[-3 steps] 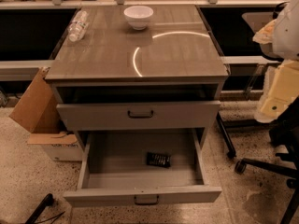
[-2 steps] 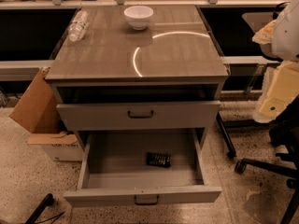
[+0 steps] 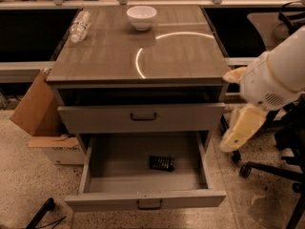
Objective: Pick rxbar chocolate from middle drawer and place on counter
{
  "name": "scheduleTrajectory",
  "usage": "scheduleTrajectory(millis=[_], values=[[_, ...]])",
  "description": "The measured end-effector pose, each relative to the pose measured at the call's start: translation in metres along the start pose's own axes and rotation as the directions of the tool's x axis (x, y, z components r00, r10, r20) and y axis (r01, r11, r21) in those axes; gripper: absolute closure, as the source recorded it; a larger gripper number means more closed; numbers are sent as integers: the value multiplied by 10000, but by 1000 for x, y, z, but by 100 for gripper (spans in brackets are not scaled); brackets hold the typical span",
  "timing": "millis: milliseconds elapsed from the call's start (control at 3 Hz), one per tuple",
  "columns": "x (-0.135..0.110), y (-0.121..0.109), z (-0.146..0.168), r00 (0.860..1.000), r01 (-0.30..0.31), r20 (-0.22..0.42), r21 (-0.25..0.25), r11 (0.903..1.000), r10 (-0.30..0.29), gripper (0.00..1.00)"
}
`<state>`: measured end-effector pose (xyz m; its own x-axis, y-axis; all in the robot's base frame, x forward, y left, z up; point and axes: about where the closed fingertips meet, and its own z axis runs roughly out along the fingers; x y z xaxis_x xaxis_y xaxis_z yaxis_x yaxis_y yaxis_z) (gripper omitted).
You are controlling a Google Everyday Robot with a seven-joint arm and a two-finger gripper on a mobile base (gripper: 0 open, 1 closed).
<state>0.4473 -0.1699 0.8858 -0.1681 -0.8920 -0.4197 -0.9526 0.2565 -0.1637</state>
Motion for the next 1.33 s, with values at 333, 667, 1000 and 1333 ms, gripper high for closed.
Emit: scheduleTrajectory(millis=[333,667,1000,1333], values=[[-8,15,59,9890,-361,1417,-465,9983,423,0],[-15,13,63,9837,-496,1711,-332,9982,546,0],[-15,14,63,9840,-489,1698,-351,9982,542,0],[-14,16,68,9825,-599,1738,-482,9970,674,0]])
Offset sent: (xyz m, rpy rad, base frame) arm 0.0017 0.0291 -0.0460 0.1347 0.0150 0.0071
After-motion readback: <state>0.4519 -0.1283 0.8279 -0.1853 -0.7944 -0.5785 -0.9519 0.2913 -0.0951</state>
